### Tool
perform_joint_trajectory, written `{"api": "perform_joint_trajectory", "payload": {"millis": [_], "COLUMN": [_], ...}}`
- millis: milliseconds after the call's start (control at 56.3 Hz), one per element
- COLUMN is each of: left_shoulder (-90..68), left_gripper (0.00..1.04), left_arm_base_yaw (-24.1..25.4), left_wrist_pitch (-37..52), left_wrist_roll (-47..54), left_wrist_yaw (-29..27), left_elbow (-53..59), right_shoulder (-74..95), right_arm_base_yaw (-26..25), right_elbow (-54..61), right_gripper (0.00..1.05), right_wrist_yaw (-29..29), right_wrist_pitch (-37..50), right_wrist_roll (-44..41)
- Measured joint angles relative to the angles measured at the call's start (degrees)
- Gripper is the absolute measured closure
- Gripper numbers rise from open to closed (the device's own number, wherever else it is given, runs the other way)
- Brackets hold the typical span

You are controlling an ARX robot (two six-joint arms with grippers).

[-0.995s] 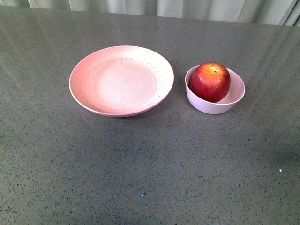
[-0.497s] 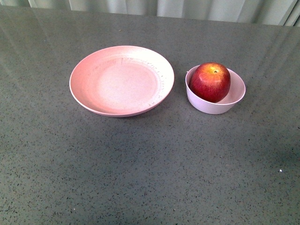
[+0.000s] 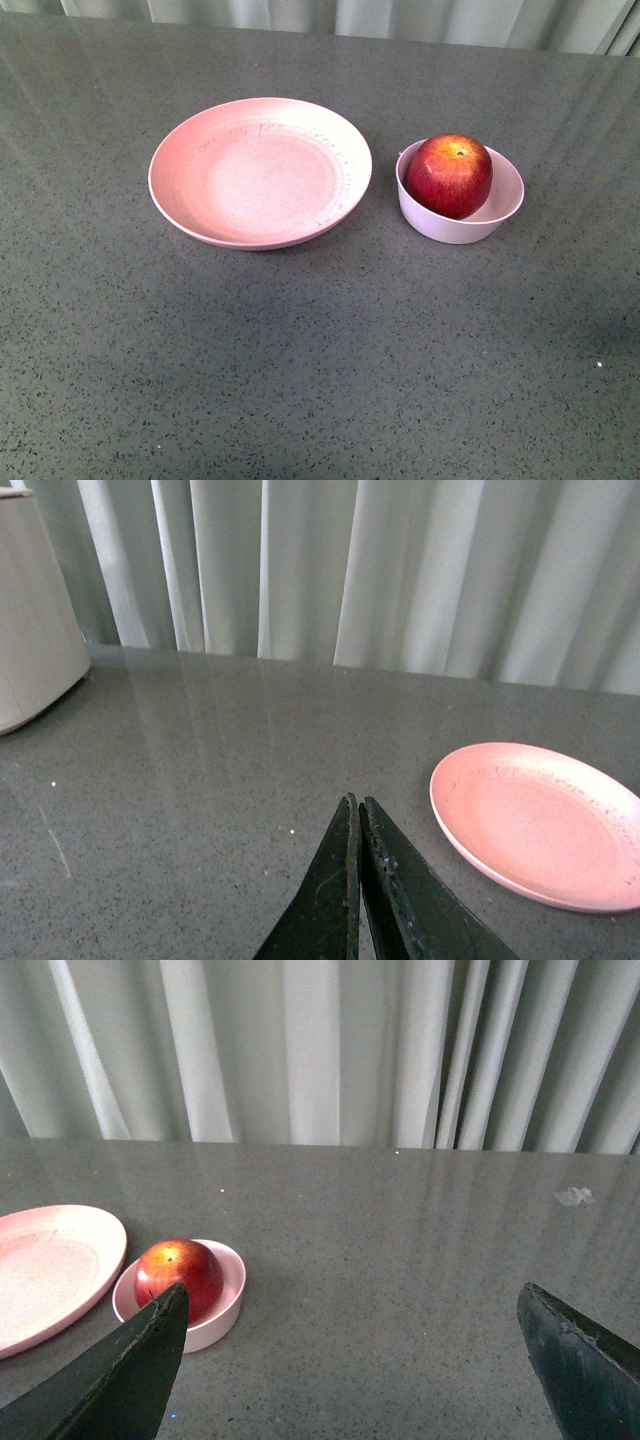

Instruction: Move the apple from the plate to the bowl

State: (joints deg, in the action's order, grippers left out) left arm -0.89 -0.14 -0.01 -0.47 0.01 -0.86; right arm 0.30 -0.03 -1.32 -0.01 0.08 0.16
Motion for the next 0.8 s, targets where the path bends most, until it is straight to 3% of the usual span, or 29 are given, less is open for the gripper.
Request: {"api": "perform_joint_trajectory", "payload": {"millis": [71,231,444,568,799], "left_shoulder": [0.0,0.0,0.0,0.0,0.0], "left_gripper": [1.03,0.79,0.29,0.10,0.09], "left_arm_base_yaw": [0.0,0.0,0.0,0.0,0.0], "left_wrist_pitch": [0.0,0.0,0.0,0.0,0.0], "left_wrist_roll": [0.0,0.0,0.0,0.0,0.1], "left_wrist_yaw": [0.0,0.0,0.0,0.0,0.0], "left_elbow": [0.0,0.0,0.0,0.0,0.0], "right_shoulder": [0.0,0.0,0.0,0.0,0.0], "right_arm_base_yaw": [0.0,0.0,0.0,0.0,0.0], "right_elbow": [0.0,0.0,0.0,0.0,0.0], "right_gripper": [0.09,0.09,0.09,0.09,0.09], "right_wrist_yaw": [0.0,0.0,0.0,0.0,0.0], "right_wrist_pitch": [0.0,0.0,0.0,0.0,0.0], "right_wrist_roll": [0.0,0.0,0.0,0.0,0.0]}}
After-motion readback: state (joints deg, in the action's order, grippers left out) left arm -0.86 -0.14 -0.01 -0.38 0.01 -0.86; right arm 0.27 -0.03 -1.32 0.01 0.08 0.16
